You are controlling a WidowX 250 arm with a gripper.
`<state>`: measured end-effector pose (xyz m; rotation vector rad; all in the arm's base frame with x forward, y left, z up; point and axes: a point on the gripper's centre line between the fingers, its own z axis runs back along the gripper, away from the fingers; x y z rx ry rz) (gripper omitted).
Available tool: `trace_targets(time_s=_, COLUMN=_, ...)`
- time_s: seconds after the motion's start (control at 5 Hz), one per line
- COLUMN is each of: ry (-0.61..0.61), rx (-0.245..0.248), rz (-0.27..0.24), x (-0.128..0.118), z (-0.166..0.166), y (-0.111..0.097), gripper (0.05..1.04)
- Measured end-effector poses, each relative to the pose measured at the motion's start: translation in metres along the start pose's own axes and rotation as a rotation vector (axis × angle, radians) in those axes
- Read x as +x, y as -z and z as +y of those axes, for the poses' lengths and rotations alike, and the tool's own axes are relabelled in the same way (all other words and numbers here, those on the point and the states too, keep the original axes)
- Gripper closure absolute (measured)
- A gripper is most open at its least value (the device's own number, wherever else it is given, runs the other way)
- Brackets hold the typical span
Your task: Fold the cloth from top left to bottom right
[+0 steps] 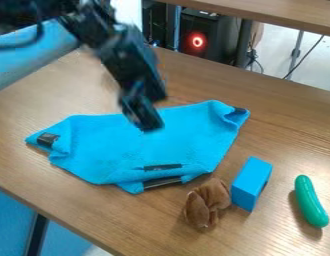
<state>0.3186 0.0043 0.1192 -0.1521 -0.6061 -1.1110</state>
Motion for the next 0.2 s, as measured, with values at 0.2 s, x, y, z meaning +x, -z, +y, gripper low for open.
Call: trace_targets(time_s=0.2, ry=0.057, rx=0.176, rz=0.203, x=-0.0044, z=0.0228, y=-0.0369, gripper=0.083)
